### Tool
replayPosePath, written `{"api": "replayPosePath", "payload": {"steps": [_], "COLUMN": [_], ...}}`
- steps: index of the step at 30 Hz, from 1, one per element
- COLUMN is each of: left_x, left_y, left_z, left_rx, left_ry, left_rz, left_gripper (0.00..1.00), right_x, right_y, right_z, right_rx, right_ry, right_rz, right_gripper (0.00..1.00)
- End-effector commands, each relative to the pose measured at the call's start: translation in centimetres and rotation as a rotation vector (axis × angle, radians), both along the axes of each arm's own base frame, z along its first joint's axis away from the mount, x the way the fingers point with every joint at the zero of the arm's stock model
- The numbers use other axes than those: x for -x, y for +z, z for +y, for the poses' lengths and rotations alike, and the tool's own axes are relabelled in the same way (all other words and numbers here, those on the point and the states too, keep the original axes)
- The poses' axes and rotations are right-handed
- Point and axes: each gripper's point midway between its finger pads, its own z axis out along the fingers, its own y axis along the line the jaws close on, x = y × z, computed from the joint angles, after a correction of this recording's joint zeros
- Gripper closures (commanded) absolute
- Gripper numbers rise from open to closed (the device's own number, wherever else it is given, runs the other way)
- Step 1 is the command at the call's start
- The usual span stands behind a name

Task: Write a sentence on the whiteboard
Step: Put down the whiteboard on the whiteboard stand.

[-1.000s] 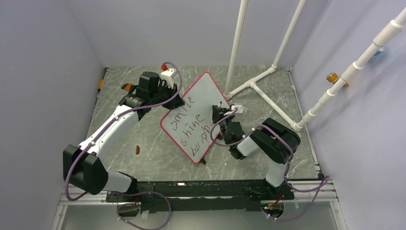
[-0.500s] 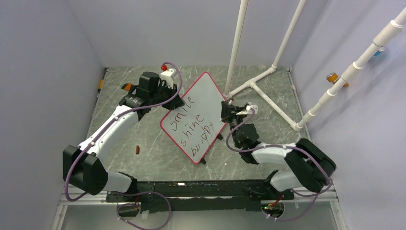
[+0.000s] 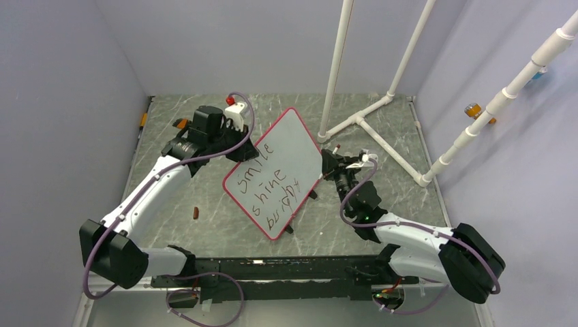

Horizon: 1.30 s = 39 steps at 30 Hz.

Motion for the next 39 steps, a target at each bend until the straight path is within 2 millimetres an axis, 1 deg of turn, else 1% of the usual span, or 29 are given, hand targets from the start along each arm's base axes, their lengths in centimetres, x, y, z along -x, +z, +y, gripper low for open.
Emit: {"api": "replayPosePath", "payload": {"steps": [1, 3, 5, 7, 13, 15, 18, 21, 25, 31, 39], "left_x": [1.4, 2.3, 2.7, 2.6, 2.2, 2.2, 2.6, 2.9, 3.5, 3.9, 4.3], "left_y": [-0.1, -0.4, -1.3, -2.6, -4.6, -5.6, -6.8, -7.8, -8.5, -9.1, -8.3], "left_z": [1.1, 0.7, 0.6, 0.7, 0.0, -0.1, -1.0, -1.7, -1.9, -0.9, -0.2], "left_rx": [-0.049, -0.021, -0.023, -0.038, -0.037, -0.042, -0.019, -0.034, -0.067, -0.108, -0.113], "left_ry": [-0.029, -0.057, -0.066, -0.061, -0.072, -0.074, -0.106, -0.125, -0.137, -0.101, -0.084], "left_rz": [-0.018, -0.004, 0.023, 0.063, 0.127, 0.162, 0.209, 0.234, 0.260, 0.255, 0.230], "left_gripper": [1.00, 1.00, 1.00, 1.00, 1.00, 1.00, 1.00, 1.00, 1.00, 1.00, 1.00], "right_x": [0.7, 0.9, 1.0, 1.1, 1.4, 1.6, 1.8, 2.0, 2.2, 2.4, 2.4], "right_y": [0.1, 0.0, -0.3, -0.4, -0.3, -0.2, 0.0, 0.4, 1.0, 1.2, 1.1], "right_z": [-0.3, -0.5, -0.7, -0.7, -1.3, -1.6, -2.0, -2.4, -2.8, -3.2, -3.3], "right_rx": [-0.021, -0.023, -0.029, -0.037, -0.041, -0.040, -0.040, -0.045, -0.048, -0.052, -0.048], "right_ry": [0.013, 0.012, 0.008, 0.012, 0.001, -0.008, -0.016, -0.022, -0.030, -0.039, -0.046], "right_rz": [0.007, 0.012, 0.017, 0.019, 0.015, 0.012, 0.005, -0.004, -0.013, -0.016, -0.012], "right_gripper": [1.00, 1.00, 1.00, 1.00, 1.00, 1.00, 1.00, 1.00, 1.00, 1.00, 1.00]}}
